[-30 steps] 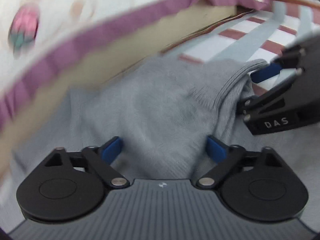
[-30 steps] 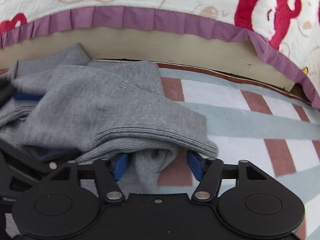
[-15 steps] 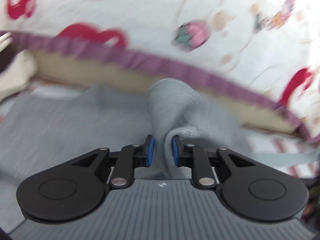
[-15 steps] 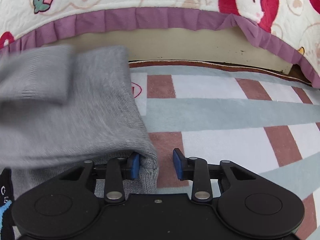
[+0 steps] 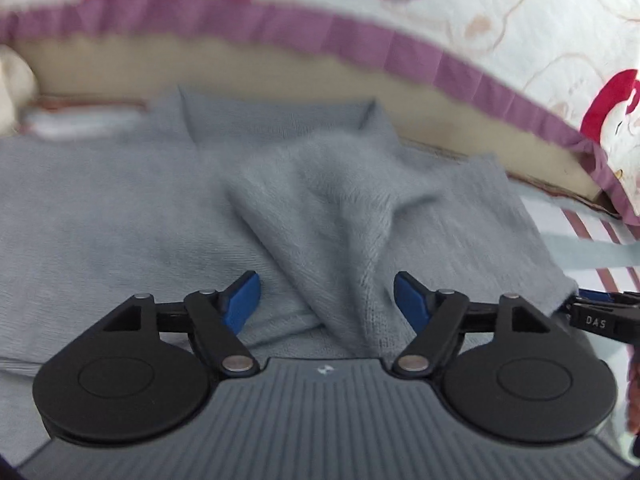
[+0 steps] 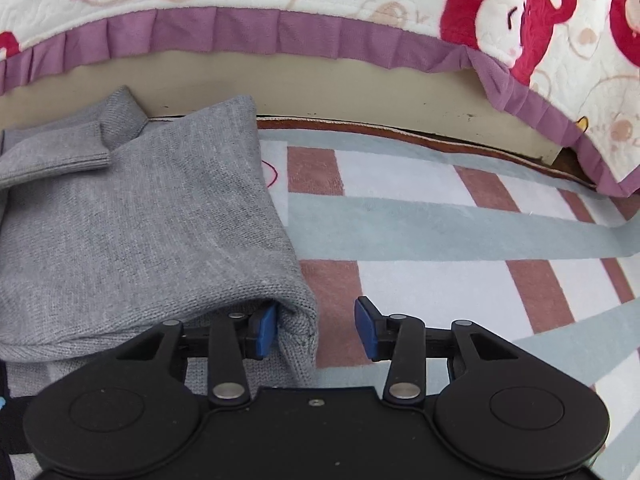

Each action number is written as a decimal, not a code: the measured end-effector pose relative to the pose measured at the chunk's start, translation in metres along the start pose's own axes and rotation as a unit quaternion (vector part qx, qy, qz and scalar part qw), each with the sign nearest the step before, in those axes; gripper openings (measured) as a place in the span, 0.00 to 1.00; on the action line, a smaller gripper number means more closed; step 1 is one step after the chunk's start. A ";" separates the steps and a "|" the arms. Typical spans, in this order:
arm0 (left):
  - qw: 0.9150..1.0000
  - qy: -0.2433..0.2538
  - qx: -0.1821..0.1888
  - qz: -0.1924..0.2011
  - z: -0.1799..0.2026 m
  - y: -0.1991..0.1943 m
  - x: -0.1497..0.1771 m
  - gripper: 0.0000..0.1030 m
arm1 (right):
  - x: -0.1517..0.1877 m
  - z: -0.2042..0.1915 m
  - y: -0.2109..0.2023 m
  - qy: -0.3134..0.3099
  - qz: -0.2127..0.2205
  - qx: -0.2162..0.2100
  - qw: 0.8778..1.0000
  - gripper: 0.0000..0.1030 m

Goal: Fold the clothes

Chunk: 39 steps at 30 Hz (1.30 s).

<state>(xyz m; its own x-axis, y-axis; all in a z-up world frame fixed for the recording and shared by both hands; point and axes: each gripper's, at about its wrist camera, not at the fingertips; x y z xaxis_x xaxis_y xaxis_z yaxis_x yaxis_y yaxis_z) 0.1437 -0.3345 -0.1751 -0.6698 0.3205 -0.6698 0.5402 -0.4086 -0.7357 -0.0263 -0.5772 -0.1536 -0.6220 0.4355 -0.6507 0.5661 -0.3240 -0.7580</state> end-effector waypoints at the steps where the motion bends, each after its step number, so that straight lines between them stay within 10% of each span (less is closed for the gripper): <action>1: 1.000 0.005 -0.010 0.015 -0.002 -0.003 0.000 0.33 | 0.001 -0.001 0.000 0.000 0.001 0.004 1.000 0.44; 4: 0.996 -0.081 -0.021 0.040 -0.029 -0.030 -0.008 0.20 | 0.003 -0.004 -0.002 0.002 0.005 0.015 1.000 0.45; 8: 0.972 -0.226 -0.065 0.006 -0.069 -0.068 0.008 0.54 | 0.007 -0.001 -0.001 0.030 0.018 0.022 0.999 0.57; 15: 0.965 -0.227 -0.132 -0.011 -0.090 -0.074 0.035 0.48 | 0.013 0.007 0.000 0.092 0.037 0.030 0.995 0.65; 17: 0.971 -0.221 -0.092 -0.020 -0.104 -0.071 0.035 0.06 | 0.012 0.004 -0.001 0.115 0.028 0.026 0.993 0.67; 23: 0.970 -0.236 -0.043 0.023 -0.128 -0.086 0.016 0.07 | 0.013 -0.030 -0.011 0.098 -0.005 0.018 0.995 0.67; 29: 0.974 -0.187 -0.128 0.014 -0.118 -0.090 0.028 0.14 | 0.029 -0.033 -0.002 -0.003 0.056 0.033 0.998 0.86; 34: 0.968 -0.167 -0.186 -0.014 -0.138 -0.103 0.043 0.15 | 0.029 -0.001 -0.009 0.099 0.027 0.003 0.995 0.86; 39: 0.968 -0.168 -0.185 -0.030 -0.163 -0.137 0.036 0.38 | 0.047 0.008 -0.037 0.130 -0.021 -0.070 0.989 0.85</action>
<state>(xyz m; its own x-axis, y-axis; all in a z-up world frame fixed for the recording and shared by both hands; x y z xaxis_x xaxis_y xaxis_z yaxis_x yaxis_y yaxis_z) 0.1284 -0.1276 -0.1149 -0.8000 0.0126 -0.5998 0.5988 -0.0449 -0.7996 -0.0804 -0.5520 -0.1565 -0.4973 0.6533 -0.5709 0.6233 -0.1887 -0.7589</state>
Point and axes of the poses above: each gripper's, at about its wrist camera, not at the fingertips, and y roughly the way its jaws point, z to its right, x to its underside, and after that the axes turned 11 degrees about -x, right-handed
